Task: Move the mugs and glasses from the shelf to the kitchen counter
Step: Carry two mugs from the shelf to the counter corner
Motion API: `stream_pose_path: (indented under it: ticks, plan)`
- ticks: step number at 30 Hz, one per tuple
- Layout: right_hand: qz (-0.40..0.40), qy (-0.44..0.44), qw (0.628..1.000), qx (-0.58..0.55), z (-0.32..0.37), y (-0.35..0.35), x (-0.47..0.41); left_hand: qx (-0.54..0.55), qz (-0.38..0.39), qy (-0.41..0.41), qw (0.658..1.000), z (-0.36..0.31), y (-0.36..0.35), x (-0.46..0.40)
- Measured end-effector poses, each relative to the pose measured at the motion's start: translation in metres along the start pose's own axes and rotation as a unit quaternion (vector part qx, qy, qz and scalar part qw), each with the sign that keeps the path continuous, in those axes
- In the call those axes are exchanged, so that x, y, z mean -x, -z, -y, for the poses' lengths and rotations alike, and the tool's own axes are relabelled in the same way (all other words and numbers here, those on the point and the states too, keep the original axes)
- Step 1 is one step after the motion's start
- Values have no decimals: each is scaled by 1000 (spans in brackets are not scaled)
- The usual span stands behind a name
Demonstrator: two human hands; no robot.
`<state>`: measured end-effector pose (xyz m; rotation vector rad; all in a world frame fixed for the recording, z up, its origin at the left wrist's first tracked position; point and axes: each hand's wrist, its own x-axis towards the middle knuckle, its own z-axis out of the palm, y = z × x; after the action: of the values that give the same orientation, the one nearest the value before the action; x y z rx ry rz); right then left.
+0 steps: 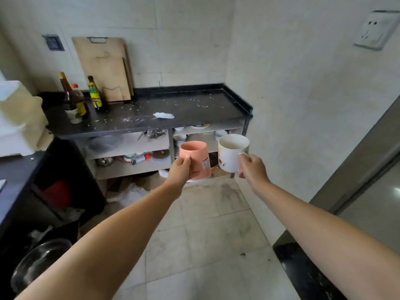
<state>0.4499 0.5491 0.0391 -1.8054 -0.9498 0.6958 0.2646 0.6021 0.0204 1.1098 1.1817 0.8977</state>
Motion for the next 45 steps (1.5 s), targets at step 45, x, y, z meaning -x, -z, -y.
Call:
stream_pose_path:
  ticks: [45]
  plan:
    - [25,-91,995,-28,58,-163,-883,1,-35,65,997,-158,-162,-847]
